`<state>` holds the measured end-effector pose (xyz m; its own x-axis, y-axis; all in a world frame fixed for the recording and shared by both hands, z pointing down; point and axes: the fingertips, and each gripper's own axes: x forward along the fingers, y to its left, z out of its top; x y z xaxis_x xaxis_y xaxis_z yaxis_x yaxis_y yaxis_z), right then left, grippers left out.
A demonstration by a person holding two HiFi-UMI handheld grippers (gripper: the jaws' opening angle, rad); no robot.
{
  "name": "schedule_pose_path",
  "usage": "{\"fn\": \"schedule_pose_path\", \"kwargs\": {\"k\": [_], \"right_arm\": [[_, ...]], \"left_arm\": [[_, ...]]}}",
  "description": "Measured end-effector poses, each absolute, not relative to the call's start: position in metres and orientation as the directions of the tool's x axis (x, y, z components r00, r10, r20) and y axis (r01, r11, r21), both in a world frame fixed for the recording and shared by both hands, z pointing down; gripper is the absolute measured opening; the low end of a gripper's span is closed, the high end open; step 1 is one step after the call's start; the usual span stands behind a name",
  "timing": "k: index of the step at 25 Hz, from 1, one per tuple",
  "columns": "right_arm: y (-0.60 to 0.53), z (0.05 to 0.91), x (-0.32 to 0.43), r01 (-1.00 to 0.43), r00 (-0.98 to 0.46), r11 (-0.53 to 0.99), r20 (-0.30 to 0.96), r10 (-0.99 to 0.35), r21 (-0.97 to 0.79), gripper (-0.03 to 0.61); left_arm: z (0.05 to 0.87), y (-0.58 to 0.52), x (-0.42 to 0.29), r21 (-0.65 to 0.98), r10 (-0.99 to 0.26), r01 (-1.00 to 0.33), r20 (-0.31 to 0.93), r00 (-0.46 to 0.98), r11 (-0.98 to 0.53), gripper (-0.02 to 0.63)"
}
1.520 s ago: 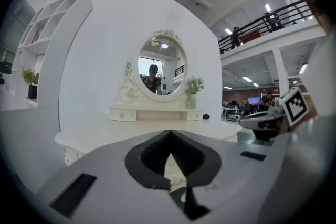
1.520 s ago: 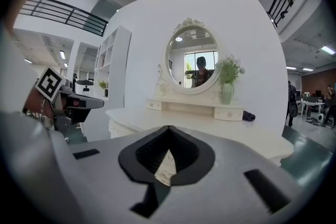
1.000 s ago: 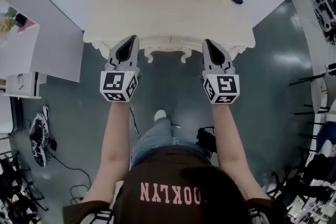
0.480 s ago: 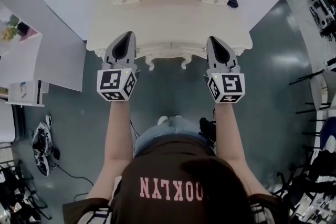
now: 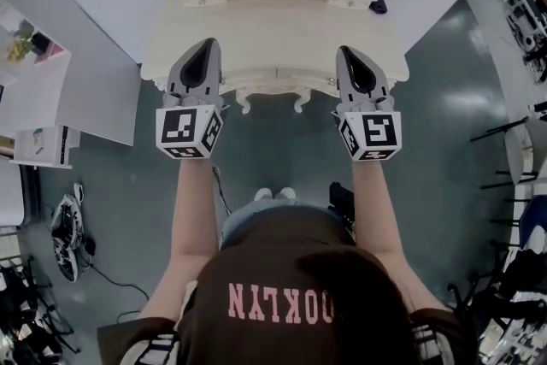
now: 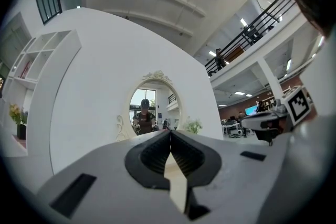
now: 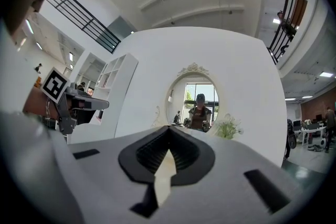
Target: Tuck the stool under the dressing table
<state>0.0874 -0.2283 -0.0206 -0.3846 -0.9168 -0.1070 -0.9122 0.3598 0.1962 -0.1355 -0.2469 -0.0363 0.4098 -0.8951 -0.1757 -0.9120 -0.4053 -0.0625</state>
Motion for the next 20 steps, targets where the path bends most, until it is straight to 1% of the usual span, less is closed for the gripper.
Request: {"fn": "schedule_pose_path", "kwargs": {"k": [12,20], "right_arm": [[-0.231,-0.028,0.108,-0.928,-0.341,0.315,-0.118,-0.932,0.198,-0.002],[-0.237,-0.022,0.106,-0.923,-0.350,0.325,-0.103,-0.931,0.206,-0.002]], "left_arm": [[-0.051,-0.248,-0.135,-0.079,-0.885,-0.909,-0.207,0.417,-0.410,0.006],[-0.050,-0.254,-0.134,-0.091,-0.886,-0.909,-0.201,0.418,-0.408,0.006]]}}
